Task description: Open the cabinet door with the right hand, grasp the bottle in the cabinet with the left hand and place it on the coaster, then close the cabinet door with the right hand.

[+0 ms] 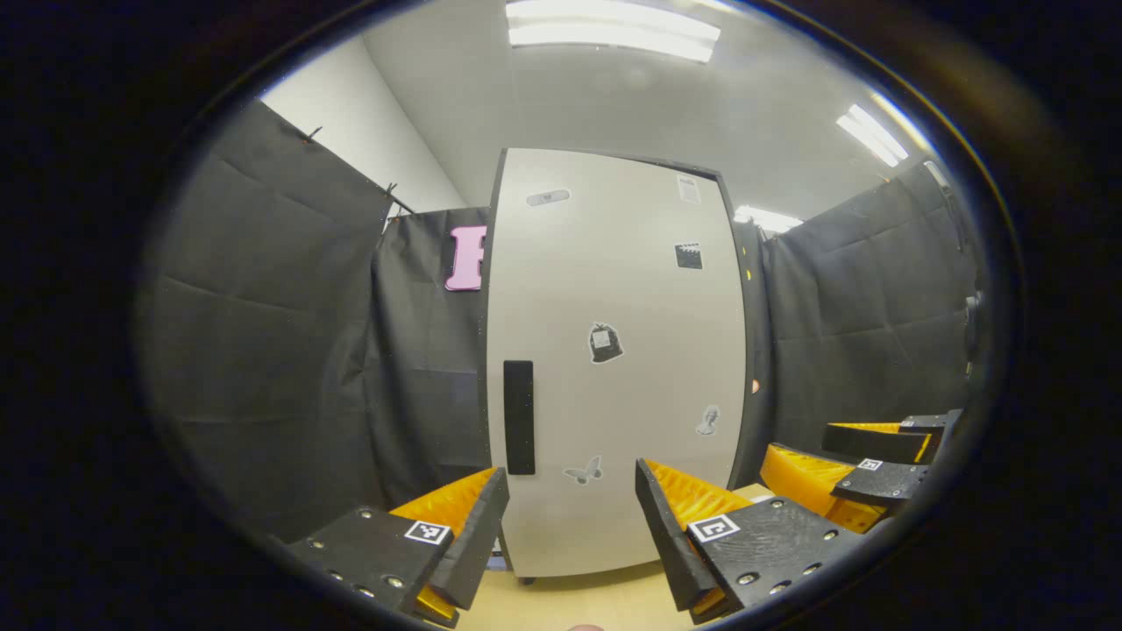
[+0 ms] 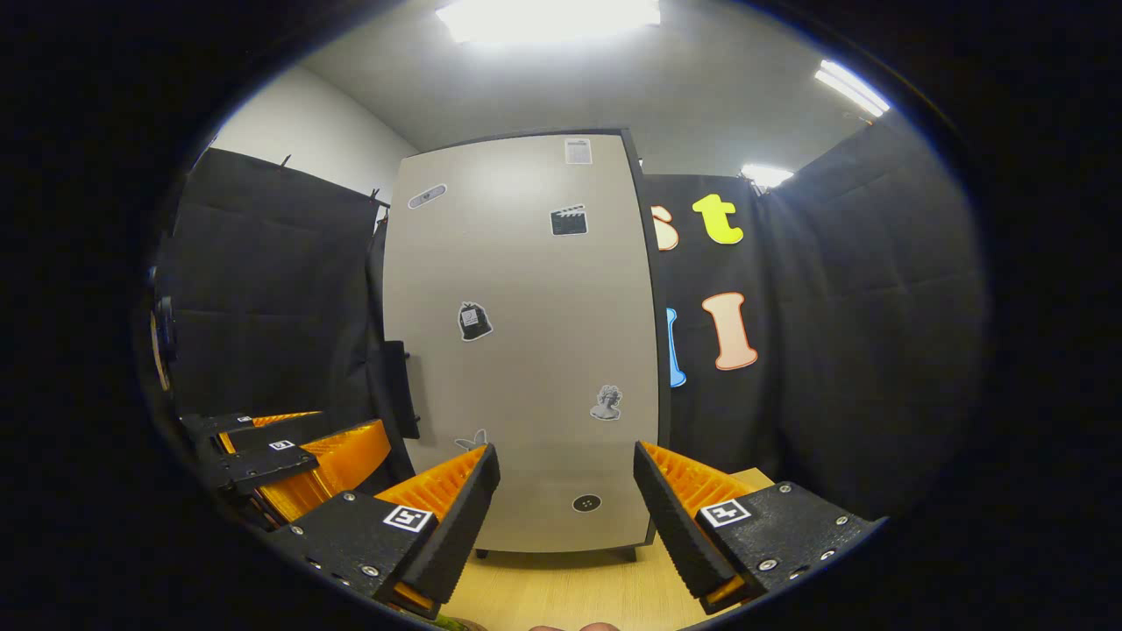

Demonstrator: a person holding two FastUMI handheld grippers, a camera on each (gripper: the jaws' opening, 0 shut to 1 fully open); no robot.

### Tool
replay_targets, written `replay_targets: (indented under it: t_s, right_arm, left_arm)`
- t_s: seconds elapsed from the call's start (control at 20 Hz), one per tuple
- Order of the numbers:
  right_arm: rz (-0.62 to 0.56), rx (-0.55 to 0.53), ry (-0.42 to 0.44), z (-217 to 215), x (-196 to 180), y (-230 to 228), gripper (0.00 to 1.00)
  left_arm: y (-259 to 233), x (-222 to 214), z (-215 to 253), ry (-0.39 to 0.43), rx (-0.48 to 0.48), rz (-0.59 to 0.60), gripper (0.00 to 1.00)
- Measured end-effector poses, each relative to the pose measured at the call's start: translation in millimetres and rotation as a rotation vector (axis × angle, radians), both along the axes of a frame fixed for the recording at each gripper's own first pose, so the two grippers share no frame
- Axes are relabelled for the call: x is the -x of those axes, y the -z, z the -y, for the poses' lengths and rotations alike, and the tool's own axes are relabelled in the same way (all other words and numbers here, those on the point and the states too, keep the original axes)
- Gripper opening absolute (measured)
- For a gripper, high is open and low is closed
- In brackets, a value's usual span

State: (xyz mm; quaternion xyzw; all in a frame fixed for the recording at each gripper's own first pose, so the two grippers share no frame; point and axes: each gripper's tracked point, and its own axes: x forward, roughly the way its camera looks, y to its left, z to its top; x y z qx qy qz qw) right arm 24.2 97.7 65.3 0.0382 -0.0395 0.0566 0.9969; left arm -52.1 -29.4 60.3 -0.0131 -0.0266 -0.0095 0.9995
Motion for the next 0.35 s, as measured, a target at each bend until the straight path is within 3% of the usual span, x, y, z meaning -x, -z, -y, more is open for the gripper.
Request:
replay_targets:
  t_s: [0.05,0.3,0.35]
  right_arm:
    - [0.004,0.008,0.005,0.9,-0.6,-2.2,0.95]
    - [-0.001,-0.006,0.018,3.4,-5.0,-8.8,0.95]
    - [-0.004,-0.007,0.019,3.1,-5.6,-8.4,0.95]
  left_arm:
    - [0.3,-0.7,0.4,0.001,0.003,0.0,0.82]
    - [-3.5,-0.4,-3.2,0.002,0.001,0.0,0.83]
    - [-4.4,-0.6,-4.0,0.002,0.003,0.006,0.89]
